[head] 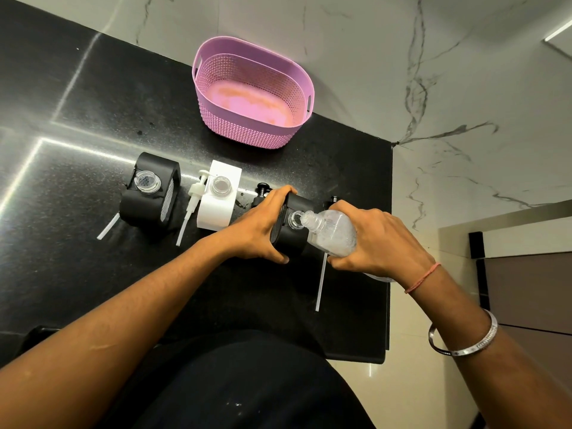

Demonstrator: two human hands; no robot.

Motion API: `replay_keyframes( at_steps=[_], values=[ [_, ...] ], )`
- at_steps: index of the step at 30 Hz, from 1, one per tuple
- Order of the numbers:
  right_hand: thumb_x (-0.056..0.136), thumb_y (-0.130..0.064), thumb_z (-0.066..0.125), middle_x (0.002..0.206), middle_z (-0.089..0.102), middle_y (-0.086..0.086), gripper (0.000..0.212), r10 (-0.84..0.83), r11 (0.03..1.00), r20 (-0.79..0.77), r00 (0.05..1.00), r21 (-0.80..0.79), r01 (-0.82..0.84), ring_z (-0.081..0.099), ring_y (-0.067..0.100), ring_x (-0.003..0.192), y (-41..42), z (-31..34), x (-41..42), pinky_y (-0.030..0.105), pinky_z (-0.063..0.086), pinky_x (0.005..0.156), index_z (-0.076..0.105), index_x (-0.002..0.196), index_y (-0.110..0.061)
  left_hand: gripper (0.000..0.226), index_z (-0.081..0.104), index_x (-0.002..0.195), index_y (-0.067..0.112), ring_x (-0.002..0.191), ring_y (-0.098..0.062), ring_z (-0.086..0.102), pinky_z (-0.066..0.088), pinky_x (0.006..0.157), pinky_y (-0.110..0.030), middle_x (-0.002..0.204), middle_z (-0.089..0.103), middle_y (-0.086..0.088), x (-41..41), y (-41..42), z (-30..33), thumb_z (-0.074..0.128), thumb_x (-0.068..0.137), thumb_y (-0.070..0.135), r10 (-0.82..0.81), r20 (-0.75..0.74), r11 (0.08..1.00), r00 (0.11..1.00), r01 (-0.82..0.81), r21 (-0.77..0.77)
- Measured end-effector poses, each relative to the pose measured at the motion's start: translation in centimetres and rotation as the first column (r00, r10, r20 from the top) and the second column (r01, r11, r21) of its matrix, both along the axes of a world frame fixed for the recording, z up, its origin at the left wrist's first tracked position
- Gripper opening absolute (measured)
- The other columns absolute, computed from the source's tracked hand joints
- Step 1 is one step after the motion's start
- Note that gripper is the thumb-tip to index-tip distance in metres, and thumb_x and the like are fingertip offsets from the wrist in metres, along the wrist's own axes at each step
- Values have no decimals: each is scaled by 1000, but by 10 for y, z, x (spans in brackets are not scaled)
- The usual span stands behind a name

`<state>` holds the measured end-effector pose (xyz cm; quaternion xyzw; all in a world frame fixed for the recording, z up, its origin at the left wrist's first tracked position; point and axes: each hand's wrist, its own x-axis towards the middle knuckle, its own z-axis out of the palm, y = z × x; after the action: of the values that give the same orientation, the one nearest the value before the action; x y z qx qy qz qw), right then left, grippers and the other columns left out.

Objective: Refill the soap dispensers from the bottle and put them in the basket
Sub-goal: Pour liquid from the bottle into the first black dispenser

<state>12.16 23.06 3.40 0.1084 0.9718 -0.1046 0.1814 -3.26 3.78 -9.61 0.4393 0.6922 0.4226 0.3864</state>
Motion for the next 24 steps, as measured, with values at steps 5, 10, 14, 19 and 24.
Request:
replay_keyframes(
  at_steps=[5, 10, 14, 19, 24],
  values=[
    [67, -64, 81, 107, 66, -6, 78, -6, 1000, 7, 1000, -8, 6, 68, 20, 92, 0, 0, 1, 42, 61, 81, 42, 131, -39, 126, 17, 153, 39, 129, -21, 53, 52, 111, -46, 141, 38, 9, 0, 0, 0, 101, 62, 20, 1, 3, 1000, 1000, -1, 1],
    [68, -64, 81, 107, 65, -7, 78, -5, 1000, 10, 1000, -2, 5, 67, 19, 92, 0, 0, 0, 39, 61, 80, 43, 131, -38, 125, 18, 154, 38, 129, -20, 53, 52, 110, -47, 142, 38, 10, 0, 1, 1, 101, 62, 21, 0, 3, 1000, 1000, 0, -3],
    [68, -63, 81, 105, 65, -7, 78, -5, 1000, 8, 1000, 8, 5, 67, 19, 91, -1, 1, 0, 41, 61, 79, 43, 131, -38, 127, 17, 155, 37, 128, -21, 53, 52, 110, -48, 141, 38, 10, 0, 0, 1, 101, 61, 23, 2, -1, 1000, 1000, -2, -6],
    [67, -62, 81, 103, 66, -7, 76, -9, 1000, 3, 1000, 15, 9, 67, 21, 89, -1, 1, 0, 42, 61, 78, 44, 130, -39, 124, 18, 153, 39, 127, -21, 53, 52, 109, -47, 139, 39, 9, 1, 0, 2, 101, 62, 19, 1, 4, 1000, 1000, -1, -5],
    [69, -62, 82, 108, 66, -5, 78, -5, 1000, 7, 1000, 5, 5, 68, 20, 92, -1, 1, 1, 41, 62, 80, 43, 132, -38, 125, 17, 153, 38, 128, -22, 53, 51, 110, -48, 141, 38, 8, 0, 0, 4, 101, 62, 20, -2, 5, 1000, 1000, 2, -10]
  ],
)
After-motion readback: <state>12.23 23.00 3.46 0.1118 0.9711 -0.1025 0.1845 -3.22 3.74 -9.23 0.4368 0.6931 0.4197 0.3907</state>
